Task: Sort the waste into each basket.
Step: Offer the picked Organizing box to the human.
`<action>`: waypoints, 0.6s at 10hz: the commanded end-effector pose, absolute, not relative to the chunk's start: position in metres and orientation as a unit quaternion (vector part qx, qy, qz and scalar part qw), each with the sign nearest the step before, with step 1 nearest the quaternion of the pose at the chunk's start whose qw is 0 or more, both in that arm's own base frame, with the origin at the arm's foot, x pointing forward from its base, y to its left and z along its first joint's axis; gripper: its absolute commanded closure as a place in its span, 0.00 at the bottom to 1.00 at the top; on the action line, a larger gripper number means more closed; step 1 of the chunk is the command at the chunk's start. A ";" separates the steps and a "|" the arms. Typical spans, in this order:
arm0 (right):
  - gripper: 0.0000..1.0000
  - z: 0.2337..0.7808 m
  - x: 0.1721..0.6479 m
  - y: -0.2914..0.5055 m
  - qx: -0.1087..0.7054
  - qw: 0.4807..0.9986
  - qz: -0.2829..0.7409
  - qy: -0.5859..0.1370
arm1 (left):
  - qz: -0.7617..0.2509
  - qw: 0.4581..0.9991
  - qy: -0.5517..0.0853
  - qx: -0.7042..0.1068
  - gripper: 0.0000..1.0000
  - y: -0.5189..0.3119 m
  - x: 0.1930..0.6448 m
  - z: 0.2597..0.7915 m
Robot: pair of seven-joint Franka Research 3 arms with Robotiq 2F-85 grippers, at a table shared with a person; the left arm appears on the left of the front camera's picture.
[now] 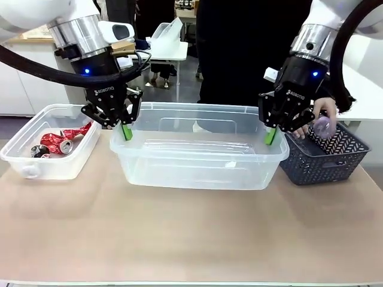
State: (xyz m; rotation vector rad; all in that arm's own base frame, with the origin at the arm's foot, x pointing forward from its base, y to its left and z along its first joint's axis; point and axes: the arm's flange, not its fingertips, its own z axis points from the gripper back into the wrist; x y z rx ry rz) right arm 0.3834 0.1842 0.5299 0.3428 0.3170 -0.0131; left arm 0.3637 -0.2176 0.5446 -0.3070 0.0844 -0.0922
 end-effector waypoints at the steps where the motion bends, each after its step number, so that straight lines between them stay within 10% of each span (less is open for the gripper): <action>1: 1.00 0.531 0.380 0.178 0.174 0.972 -0.011 0.155 | -0.050 0.987 0.044 -0.146 1.00 -0.212 0.365 0.546; 6: 1.00 0.531 0.380 0.178 0.174 0.972 -0.011 0.155 | -0.050 0.987 0.044 -0.146 1.00 -0.212 0.365 0.546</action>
